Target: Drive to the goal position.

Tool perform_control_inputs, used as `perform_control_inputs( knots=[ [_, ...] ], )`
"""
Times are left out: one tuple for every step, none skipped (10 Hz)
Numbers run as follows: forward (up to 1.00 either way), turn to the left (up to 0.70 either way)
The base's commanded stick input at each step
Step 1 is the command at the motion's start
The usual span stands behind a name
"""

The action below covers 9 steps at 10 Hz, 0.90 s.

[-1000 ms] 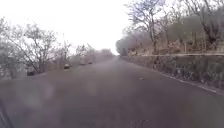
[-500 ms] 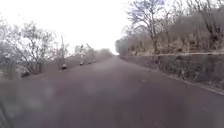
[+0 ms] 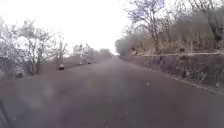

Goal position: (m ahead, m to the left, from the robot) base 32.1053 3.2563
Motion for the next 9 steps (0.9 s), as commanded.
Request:
perform_control_inputs(
  knots=[
    [0.7,0.0],
    [0.7,0.0],
    [0.7,0.0],
    [0.7,0.0],
    [0.7,0.0],
    [0.7,0.0],
    [0.7,0.0],
    [0.7,0.0],
    [0.7,0.0]
  ],
)
